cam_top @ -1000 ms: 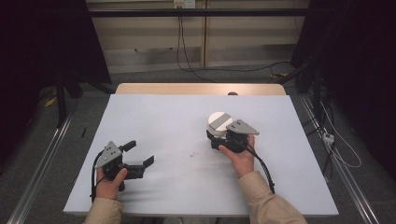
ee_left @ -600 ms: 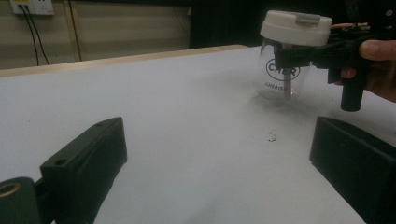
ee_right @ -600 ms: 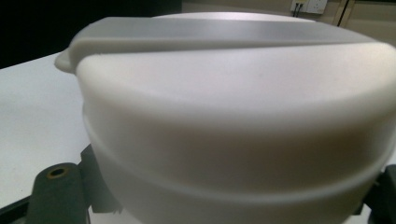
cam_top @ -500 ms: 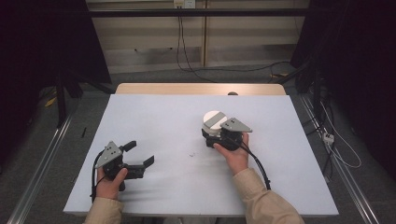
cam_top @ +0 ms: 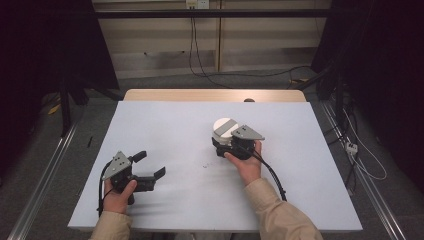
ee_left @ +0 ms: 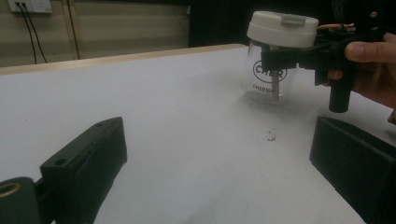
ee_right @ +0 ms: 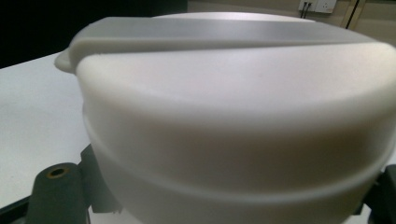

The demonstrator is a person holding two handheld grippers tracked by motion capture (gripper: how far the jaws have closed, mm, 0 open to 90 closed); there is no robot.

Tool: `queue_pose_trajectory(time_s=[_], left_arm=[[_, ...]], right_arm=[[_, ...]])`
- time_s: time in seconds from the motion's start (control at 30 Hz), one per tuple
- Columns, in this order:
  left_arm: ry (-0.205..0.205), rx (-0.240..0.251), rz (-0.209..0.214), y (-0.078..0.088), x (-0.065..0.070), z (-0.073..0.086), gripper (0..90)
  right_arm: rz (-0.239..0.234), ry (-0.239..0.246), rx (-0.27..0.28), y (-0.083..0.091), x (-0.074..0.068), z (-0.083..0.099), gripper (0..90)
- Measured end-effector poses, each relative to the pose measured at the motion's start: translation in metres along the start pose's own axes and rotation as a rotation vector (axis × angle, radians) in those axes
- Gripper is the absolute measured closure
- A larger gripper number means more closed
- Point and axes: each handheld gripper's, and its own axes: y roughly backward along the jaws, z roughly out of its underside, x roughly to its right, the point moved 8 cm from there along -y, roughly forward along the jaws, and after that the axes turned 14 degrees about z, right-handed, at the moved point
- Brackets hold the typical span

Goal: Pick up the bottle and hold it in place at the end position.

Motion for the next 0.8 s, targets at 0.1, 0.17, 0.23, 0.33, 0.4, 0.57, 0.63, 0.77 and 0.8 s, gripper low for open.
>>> queue_pose_trajectory(time_s=[0.1, 0.17, 0.23, 0.33, 0.4, 0.57, 0.63, 0.77, 0.8], left_arm=[[0.001, 0.001, 0.000, 0.000, 0.000, 0.000, 3.6], [0.000, 0.002, -0.002, 0.000, 0.000, -0.001, 3.7], [0.001, 0.002, -0.003, 0.000, -0.001, 0.000, 3.7], [-0.002, 0.001, 0.001, 0.000, -0.001, 0.000, 3.7], [0.000, 0.002, 0.004, -0.001, -0.001, 0.000, 3.7], [0.001, 0.006, 0.003, -0.001, -0.001, -0.001, 3.7], [0.000, 0.007, 0.003, -0.001, -0.001, -0.001, 3.8], [0.001, 0.009, 0.001, -0.001, -0.002, -0.001, 3.9], [0.003, 0.009, 0.000, 0.000, -0.002, -0.001, 3.8]], right_arm=[[0.000, 0.000, -0.005, -0.002, -0.001, 0.002, 18.4], [0.002, -0.003, -0.006, -0.004, -0.001, 0.003, 18.4], [0.001, -0.005, -0.004, -0.004, -0.002, 0.003, 18.4], [0.000, -0.005, -0.003, -0.005, -0.002, 0.002, 18.4], [-0.001, -0.002, -0.002, -0.005, -0.002, 0.001, 18.4], [-0.001, -0.003, 0.003, -0.007, -0.003, -0.001, 18.4], [0.000, -0.001, 0.001, -0.008, -0.004, -0.002, 18.4], [-0.003, 0.007, 0.002, -0.010, -0.005, -0.003, 18.4], [-0.001, 0.005, -0.001, -0.011, -0.006, -0.003, 18.4]])
